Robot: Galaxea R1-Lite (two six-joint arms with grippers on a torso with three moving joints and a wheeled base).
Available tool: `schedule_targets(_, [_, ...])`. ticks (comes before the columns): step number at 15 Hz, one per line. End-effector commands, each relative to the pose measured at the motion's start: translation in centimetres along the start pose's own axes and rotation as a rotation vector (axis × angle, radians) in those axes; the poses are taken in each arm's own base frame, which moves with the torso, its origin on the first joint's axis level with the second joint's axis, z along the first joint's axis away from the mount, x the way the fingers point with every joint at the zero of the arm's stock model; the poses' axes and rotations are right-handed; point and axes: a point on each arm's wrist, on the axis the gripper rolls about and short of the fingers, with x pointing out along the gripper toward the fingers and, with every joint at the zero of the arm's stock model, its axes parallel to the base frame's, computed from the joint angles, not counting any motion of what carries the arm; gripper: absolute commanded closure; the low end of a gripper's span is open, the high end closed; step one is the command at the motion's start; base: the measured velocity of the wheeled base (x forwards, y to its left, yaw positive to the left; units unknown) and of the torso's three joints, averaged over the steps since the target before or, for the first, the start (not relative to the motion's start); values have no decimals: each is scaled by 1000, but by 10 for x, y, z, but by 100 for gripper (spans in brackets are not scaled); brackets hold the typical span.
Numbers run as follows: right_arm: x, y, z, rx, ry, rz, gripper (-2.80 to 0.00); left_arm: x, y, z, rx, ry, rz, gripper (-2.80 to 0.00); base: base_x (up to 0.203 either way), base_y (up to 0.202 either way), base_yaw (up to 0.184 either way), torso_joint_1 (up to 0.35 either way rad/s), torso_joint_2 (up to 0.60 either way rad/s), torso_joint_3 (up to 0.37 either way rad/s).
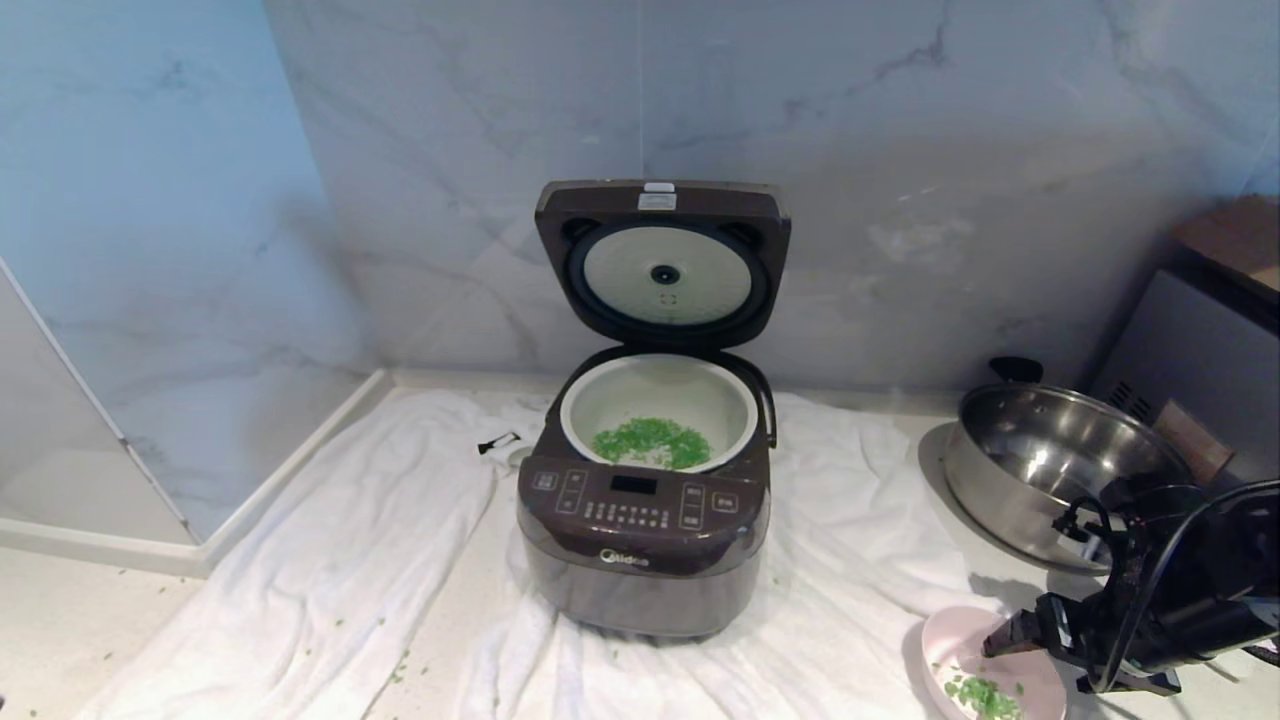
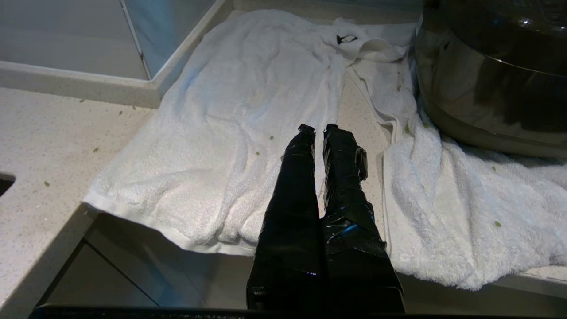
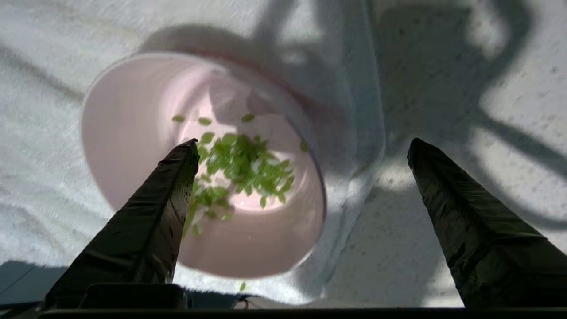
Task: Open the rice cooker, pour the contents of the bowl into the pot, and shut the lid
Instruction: Pick up the bowl on the table
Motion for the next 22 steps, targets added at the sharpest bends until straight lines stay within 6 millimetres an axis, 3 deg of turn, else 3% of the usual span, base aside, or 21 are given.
schedule_targets(1, [14, -1, 3, -9, 12, -40, -280, 0, 0, 0, 0, 0, 0, 0, 0, 0, 0, 0, 0, 0])
schedule_targets(7, [25, 18, -2, -87, 33, -80, -280, 0, 0, 0, 0, 0, 0, 0, 0, 0, 0, 0, 0, 0])
schedule_targets(15, [27, 8, -17, -71, 80, -167, -280, 0, 0, 0, 0, 0, 0, 0, 0, 0, 0, 0, 0, 0])
schedule_targets(16, [28, 7, -17, -68, 82, -168, -126, 0, 0, 0, 0, 0, 1, 0, 0, 0, 0, 0, 0, 0])
schedule_targets(17, [27, 6, -16, -67, 80, -168, 0, 0, 0, 0, 0, 0, -1, 0, 0, 0, 0, 0, 0, 0])
schedule_targets(22, [27, -4, -13, -42, 73, -183, 0, 0, 0, 0, 0, 0, 1, 0, 0, 0, 0, 0, 0, 0])
